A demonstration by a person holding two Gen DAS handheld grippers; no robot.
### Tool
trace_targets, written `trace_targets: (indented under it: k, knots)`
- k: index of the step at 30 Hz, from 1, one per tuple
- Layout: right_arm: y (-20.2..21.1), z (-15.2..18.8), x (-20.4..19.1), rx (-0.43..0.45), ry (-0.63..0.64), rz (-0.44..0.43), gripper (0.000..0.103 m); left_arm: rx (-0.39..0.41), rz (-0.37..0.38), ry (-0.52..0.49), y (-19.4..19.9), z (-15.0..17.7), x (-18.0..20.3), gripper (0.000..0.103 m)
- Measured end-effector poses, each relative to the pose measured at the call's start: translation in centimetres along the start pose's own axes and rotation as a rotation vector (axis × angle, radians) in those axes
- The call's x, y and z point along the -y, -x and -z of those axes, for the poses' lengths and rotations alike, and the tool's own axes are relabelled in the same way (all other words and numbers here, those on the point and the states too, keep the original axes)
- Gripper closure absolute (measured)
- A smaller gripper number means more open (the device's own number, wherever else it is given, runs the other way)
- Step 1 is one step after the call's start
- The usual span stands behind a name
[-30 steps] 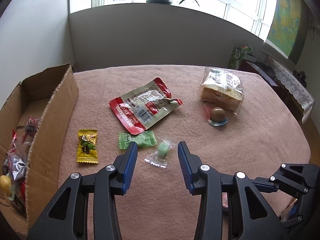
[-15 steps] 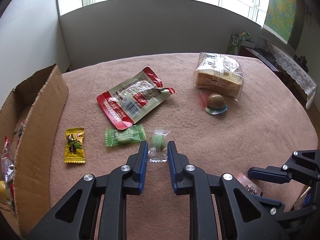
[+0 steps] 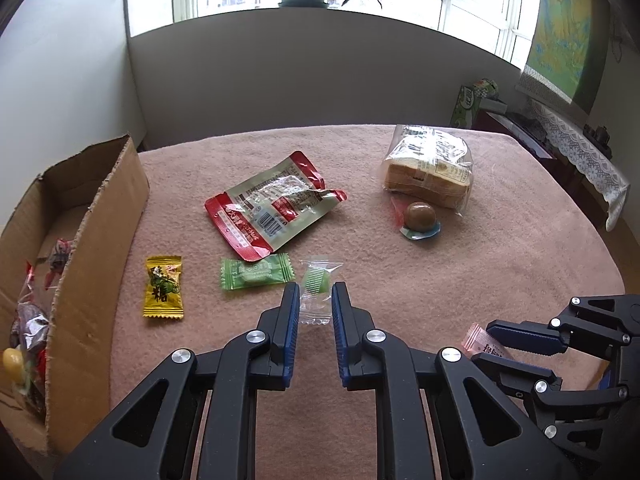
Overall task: Organize snacks
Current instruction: 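Close the right gripper on the pink candy while the left grasps the clear green candy, then carry the pink candy and green candy into the box and open both grippers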
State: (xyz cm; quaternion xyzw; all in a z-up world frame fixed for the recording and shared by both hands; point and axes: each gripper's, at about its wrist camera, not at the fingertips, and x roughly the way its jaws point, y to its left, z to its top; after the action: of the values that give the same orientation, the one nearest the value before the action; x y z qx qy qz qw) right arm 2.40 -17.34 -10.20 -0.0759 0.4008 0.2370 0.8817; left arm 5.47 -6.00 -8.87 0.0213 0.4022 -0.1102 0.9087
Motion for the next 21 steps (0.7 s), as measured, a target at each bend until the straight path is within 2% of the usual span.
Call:
trace_targets:
  k: [9,21]
  knots:
    - [0.9,-2.0,-1.3,0.054,-0.023,-0.018,0.082,0.078,0.015,0.044,3.0,-0.4,-1.1,0.088]
    - [-0.5,-6.3,-5.6,0.09,-0.041,-0.092,0.082,0.169,-0.029,0.109,6.7,0.3,-5.1,0.088]
